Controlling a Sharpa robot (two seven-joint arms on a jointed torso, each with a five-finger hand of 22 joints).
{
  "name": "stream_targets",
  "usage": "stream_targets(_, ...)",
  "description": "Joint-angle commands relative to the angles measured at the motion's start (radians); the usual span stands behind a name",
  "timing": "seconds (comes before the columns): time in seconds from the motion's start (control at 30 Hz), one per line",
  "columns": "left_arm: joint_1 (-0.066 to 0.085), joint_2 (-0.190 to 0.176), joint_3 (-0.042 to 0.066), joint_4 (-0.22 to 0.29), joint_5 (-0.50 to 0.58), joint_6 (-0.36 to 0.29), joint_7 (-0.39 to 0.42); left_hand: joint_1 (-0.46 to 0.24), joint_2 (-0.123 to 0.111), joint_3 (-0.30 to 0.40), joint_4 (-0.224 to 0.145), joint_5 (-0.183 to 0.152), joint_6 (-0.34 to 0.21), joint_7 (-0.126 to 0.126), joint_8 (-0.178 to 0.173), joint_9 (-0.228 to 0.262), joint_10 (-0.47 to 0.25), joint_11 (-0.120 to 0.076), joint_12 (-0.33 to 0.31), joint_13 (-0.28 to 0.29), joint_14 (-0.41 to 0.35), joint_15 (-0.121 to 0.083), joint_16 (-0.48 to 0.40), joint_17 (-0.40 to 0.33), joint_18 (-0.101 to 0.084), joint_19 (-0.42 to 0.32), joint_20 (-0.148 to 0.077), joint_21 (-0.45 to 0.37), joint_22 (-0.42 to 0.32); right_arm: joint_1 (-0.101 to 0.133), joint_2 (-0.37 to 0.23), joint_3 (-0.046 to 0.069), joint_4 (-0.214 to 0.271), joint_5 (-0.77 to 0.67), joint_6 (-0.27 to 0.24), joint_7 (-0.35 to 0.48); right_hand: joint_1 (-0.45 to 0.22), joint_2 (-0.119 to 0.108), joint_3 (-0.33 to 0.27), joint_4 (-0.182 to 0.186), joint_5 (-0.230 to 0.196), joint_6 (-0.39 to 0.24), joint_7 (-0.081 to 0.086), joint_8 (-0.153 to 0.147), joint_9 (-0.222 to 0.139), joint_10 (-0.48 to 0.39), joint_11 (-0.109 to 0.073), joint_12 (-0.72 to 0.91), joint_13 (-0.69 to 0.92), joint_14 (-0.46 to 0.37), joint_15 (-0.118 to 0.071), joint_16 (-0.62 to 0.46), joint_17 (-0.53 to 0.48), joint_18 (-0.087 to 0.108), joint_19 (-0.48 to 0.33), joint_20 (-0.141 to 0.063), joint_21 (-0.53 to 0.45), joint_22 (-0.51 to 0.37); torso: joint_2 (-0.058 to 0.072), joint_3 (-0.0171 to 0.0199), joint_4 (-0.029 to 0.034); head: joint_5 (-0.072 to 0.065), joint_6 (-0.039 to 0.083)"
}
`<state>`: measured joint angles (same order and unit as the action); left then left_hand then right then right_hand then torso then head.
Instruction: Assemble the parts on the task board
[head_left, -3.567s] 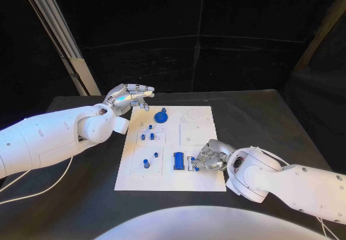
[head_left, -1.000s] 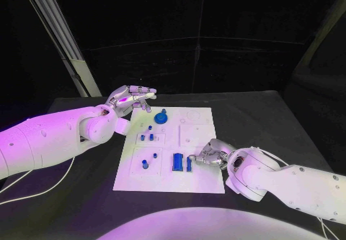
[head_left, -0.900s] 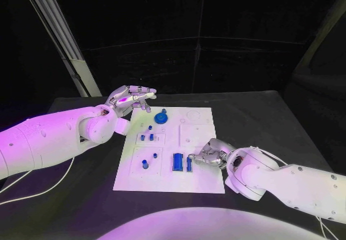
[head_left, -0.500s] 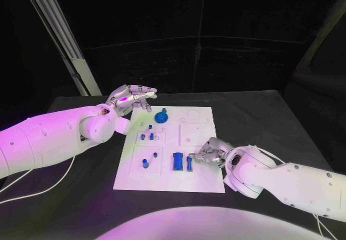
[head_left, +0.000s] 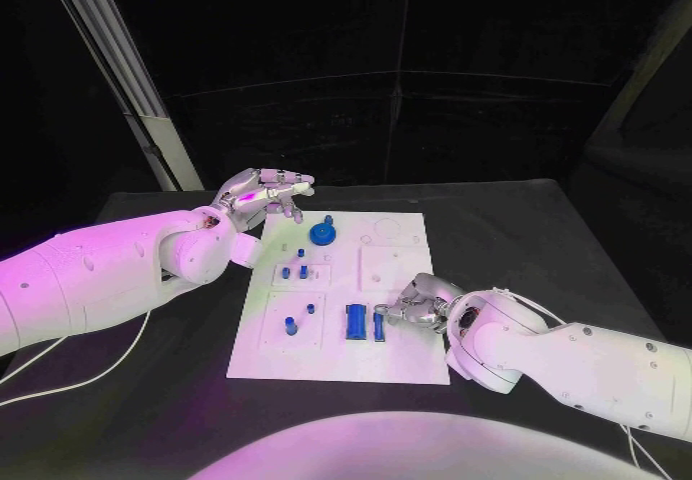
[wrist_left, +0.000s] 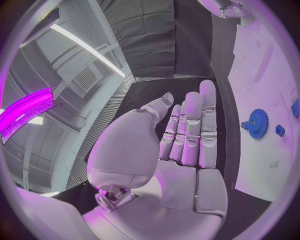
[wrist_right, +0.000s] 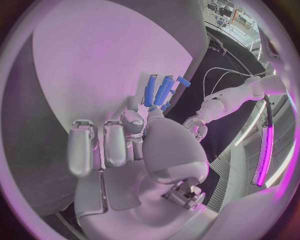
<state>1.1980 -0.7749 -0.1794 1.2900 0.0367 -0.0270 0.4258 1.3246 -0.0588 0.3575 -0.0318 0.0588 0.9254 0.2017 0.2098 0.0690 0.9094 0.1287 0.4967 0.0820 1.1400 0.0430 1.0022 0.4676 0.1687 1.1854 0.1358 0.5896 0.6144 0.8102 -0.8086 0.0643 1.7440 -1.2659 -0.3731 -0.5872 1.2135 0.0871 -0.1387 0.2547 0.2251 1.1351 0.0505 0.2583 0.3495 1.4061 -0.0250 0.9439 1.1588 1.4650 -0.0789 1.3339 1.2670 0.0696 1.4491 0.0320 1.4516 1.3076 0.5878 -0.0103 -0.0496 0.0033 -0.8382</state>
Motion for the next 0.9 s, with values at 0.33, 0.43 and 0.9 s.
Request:
stream_targets(0.33,0.001,0.003,0.001,-0.003,0.003,0.014,0.002,-0.003,0.009,0.000,0.000,0.001,-0.008,0.002,0.003,-0.001,-0.004,0.000,0.007,-0.001,-0.008,-0.002,0.004,-0.001,0.013,0.002,0.000,-0.005,-0.001,0.001,-0.001,-0.001,0.005,-0.004,0.002,0.002,-0.022,0.011,-0.028,0.026,0.013,-0.003,0.001,-0.004,0.005,0.007,0.002,0.003,0.001,0.052,-0.007,0.006,0.001,-0.019,0.000,-0.005,0.004,0.057,0.000,0.0003,-0.0003,-0.003,0.000)
stream_targets(0.43,0.001,0.004,0.001,-0.003,0.003,0.015,0.001,-0.003,0.009,0.000,0.000,0.001,-0.008,0.002,0.003,-0.001,-0.004,0.000,0.007,-0.001,-0.008,-0.002,0.004,-0.001,0.013,0.002,0.000,-0.005,-0.001,0.001,0.000,0.000,0.004,-0.004,-0.003,0.003,-0.028,0.020,-0.032,0.032,0.018,-0.002,0.001,-0.004,0.005,0.008,0.002,0.004,0.002,0.052,-0.007,0.005,0.001,-0.019,0.000,-0.005,0.004,0.058,0.000,0.0008,-0.0005,-0.003,0.001)
stream_targets(0.9,0.001,0.004,0.001,-0.002,0.003,0.017,-0.001,-0.003,0.009,0.000,0.000,0.001,-0.008,0.002,0.003,-0.001,-0.004,0.000,0.007,-0.001,-0.008,-0.002,0.004,-0.001,0.013,0.002,0.000,-0.005,-0.001,0.001,0.006,0.000,-0.009,-0.004,0.009,-0.001,-0.038,0.031,-0.038,0.034,0.026,-0.001,0.000,-0.004,0.007,0.008,0.002,0.005,0.004,0.052,-0.007,0.007,0.003,-0.020,0.001,-0.005,0.005,0.059,0.000,-0.0003,-0.0011,-0.004,0.002)
